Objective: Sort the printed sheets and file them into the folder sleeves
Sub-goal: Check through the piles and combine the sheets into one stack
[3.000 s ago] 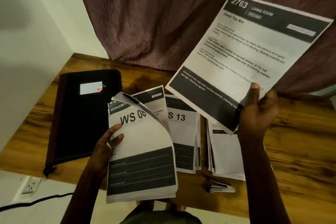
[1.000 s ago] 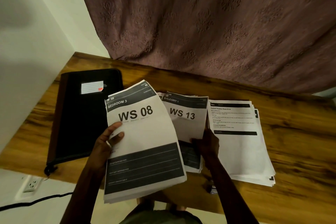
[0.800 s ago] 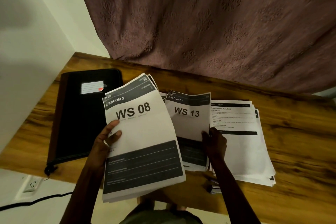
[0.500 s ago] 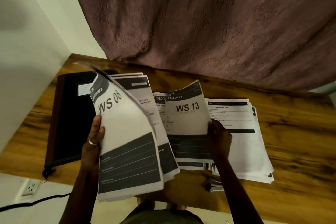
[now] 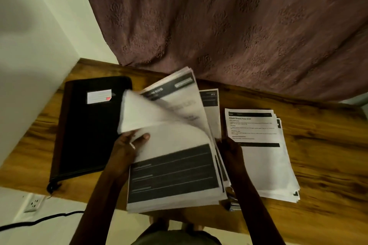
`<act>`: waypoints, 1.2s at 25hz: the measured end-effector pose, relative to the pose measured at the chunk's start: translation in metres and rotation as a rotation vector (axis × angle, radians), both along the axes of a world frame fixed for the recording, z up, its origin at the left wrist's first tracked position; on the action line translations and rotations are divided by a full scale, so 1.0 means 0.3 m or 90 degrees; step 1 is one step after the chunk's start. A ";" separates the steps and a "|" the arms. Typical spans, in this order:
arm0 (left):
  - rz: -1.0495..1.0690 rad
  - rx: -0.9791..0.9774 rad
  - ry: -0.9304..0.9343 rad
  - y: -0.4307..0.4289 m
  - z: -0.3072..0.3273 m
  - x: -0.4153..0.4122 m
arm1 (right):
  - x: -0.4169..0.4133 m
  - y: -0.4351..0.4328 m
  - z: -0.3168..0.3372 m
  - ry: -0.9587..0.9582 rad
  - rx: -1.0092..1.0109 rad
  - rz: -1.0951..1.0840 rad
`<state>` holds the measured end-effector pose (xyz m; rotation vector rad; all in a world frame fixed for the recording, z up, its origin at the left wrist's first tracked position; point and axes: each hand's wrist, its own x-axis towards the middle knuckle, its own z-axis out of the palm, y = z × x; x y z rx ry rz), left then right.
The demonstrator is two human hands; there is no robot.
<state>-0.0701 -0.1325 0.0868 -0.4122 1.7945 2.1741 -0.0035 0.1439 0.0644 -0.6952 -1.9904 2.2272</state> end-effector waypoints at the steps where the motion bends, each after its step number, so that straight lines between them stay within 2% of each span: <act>1: -0.047 -0.031 0.035 0.007 -0.003 0.001 | 0.004 -0.010 0.011 -0.028 -0.006 0.015; 4: -0.167 -0.163 0.088 0.017 -0.028 0.008 | 0.010 -0.023 -0.001 -0.093 -0.055 0.048; 6: -0.188 -0.213 0.106 0.015 -0.066 0.012 | 0.012 -0.023 -0.033 -0.116 -0.082 0.041; 11: -0.137 -0.174 0.076 0.015 -0.109 0.034 | 0.058 -0.047 -0.062 -0.129 -0.126 0.044; 16: -0.129 -0.193 0.084 0.019 -0.137 0.024 | 0.046 -0.036 -0.009 -0.193 -0.112 0.060; 18: -0.150 -0.203 0.096 0.029 -0.118 0.010 | 0.014 -0.015 0.009 -0.206 -0.066 0.096; 21: -0.161 -0.231 0.172 0.073 -0.064 -0.013 | -0.032 -0.004 0.029 -0.122 0.140 0.140; 23: -0.141 -0.267 0.253 0.111 -0.018 -0.025 | -0.052 -0.005 0.049 -0.043 0.200 0.103; 26: -0.112 -0.277 0.347 0.151 0.021 -0.033 | -0.055 -0.024 0.078 0.031 0.157 0.033; 28: -0.111 -0.265 0.338 0.162 0.022 -0.031 | -0.045 -0.037 0.072 0.053 0.115 0.027; 30: -0.148 -0.277 0.314 0.162 0.000 -0.021 | -0.038 -0.038 0.026 0.030 0.157 -0.003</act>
